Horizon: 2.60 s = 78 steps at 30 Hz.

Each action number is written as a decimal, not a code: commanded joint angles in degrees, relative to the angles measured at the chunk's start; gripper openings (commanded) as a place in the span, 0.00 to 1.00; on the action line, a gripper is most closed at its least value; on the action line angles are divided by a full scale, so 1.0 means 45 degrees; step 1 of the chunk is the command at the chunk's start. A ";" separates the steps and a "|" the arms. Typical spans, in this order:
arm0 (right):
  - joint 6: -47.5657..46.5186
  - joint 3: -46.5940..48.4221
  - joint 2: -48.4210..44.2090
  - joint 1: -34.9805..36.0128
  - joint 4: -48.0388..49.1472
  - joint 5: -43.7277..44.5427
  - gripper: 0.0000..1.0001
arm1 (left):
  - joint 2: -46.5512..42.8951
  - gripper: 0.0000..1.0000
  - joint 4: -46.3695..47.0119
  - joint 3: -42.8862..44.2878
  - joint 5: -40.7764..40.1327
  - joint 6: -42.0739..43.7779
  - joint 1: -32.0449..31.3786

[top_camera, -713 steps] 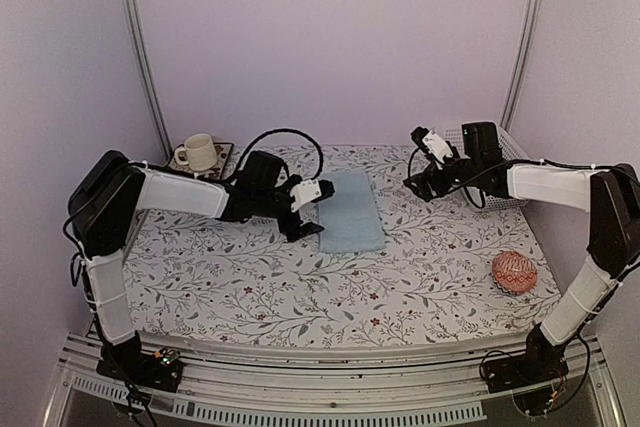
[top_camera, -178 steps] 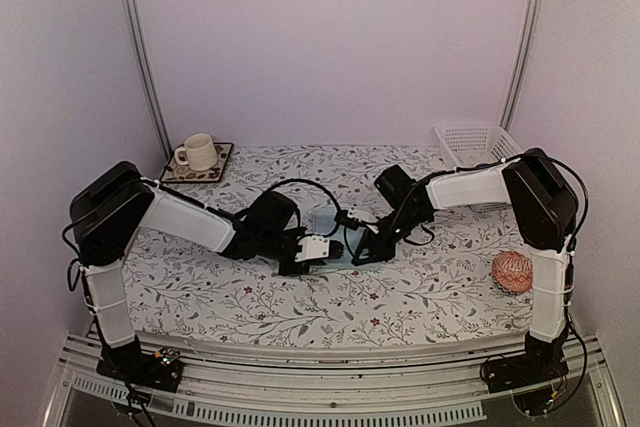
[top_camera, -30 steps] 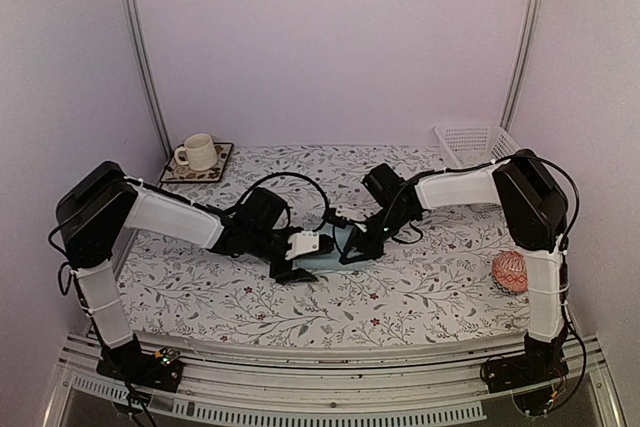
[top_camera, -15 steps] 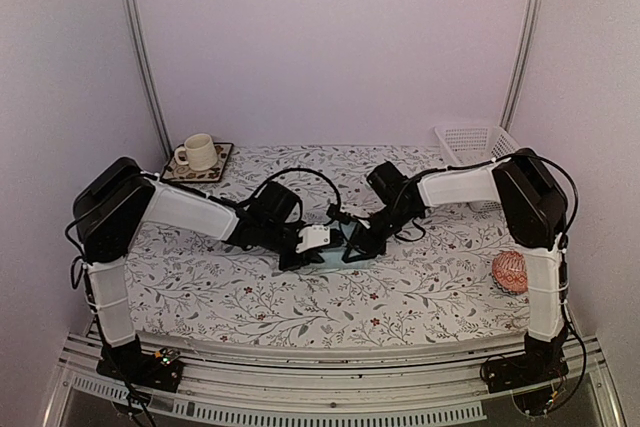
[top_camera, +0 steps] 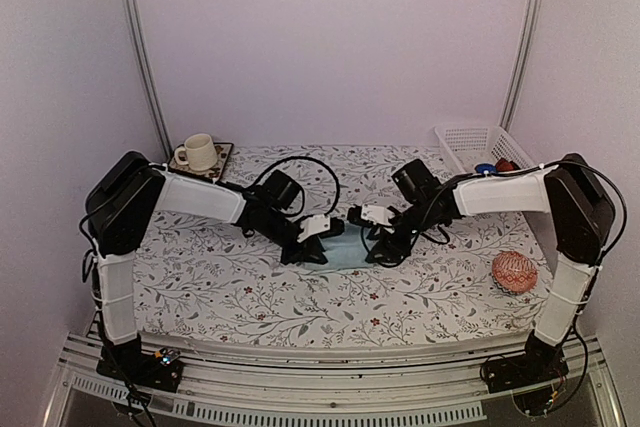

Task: Roll the towels
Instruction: Roll the towel at the center of the board.

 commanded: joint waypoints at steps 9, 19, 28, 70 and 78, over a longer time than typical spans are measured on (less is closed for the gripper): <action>-0.4122 -0.3026 -0.2643 0.0543 0.3934 0.0786 0.66 | 0.2518 0.00 -0.3453 0.3110 0.3181 -0.1960 0.1523; -0.5166 -0.3021 -0.1191 0.1273 0.5819 0.1748 0.65 | 0.4711 0.00 -0.5609 0.5860 0.4070 -0.3331 0.2224; -0.5264 -0.2818 0.0017 0.1512 0.6826 0.3698 0.64 | 0.4848 0.00 -0.6218 0.6409 0.3548 -0.3604 0.2205; 0.0637 0.0075 0.1523 0.1071 0.0345 -0.0351 0.03 | -0.1861 0.88 0.0141 -0.0370 -0.1133 -0.2491 0.1696; 0.1754 0.1972 0.2882 0.0576 -0.1084 -0.1249 0.04 | -0.2850 0.88 0.2014 -0.2116 -0.0192 -0.0381 0.0446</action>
